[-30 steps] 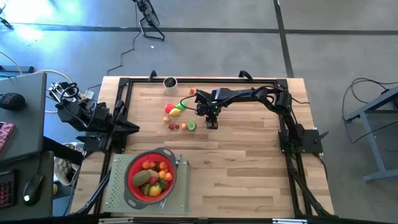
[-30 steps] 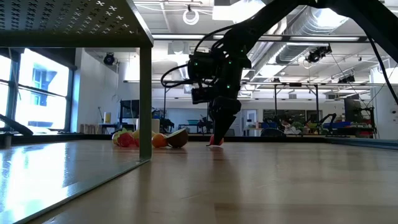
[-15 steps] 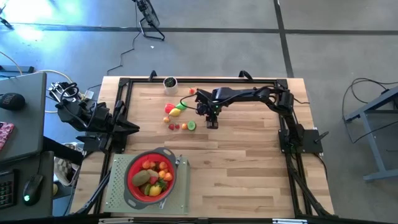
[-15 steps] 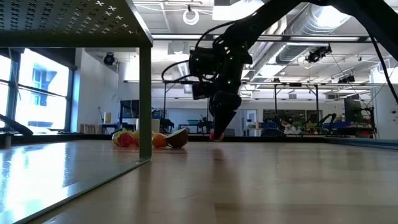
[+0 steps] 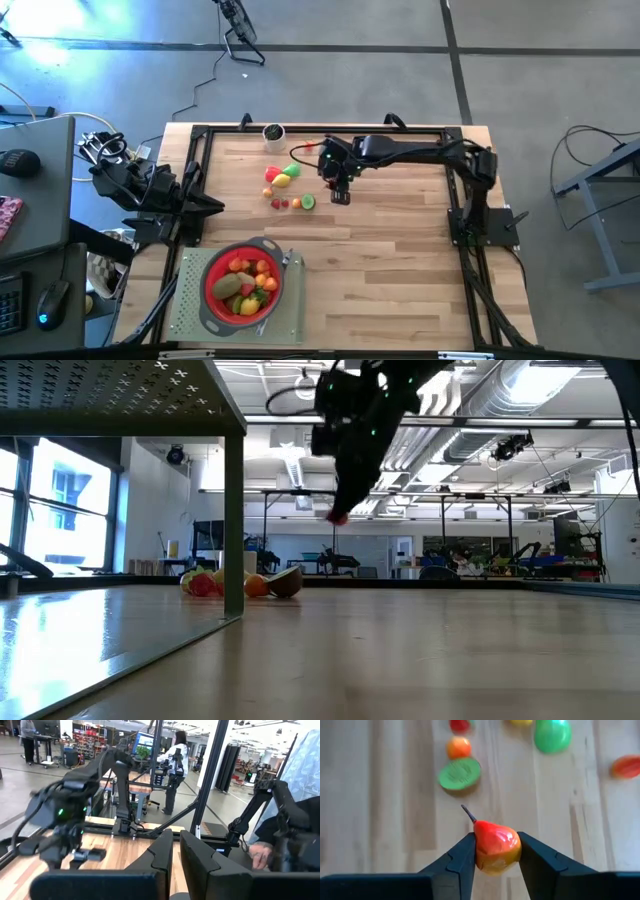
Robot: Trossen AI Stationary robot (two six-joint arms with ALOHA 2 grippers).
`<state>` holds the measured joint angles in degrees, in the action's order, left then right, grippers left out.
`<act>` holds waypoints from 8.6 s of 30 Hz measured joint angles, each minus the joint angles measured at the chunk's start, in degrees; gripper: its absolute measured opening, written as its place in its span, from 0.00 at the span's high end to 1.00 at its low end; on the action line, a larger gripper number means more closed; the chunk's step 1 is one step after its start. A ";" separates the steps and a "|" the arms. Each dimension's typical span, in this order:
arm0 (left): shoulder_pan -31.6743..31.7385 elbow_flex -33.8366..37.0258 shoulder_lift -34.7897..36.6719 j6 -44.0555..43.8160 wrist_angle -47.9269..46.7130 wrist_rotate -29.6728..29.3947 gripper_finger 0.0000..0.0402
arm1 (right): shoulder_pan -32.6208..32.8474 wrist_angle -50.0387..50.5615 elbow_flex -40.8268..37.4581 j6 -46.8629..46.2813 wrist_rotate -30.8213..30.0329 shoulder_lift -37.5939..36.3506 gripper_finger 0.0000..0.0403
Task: Pick & Place Fruit
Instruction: Put the pear into the red strainer bowl on the shelf
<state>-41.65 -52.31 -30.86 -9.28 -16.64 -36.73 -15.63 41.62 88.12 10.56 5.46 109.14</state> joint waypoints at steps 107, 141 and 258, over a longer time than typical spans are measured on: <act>24.79 -0.02 -29.83 -44.52 35.03 22.60 0.42 | 32.34 -40.00 0.00 0.90 -31.15 -15.87 0.68; 27.78 0.03 -33.80 -45.19 39.75 24.59 0.42 | 28.99 -39.82 0.00 -1.28 -27.39 -15.83 0.69; -1.88 -17.51 -35.79 -51.54 -28.93 18.45 0.68 | 25.59 -21.39 0.00 -7.77 -27.80 -25.27 0.36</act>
<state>-43.53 -69.82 -66.65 -60.82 -45.58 -18.28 9.96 20.23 88.12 2.79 -22.34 83.88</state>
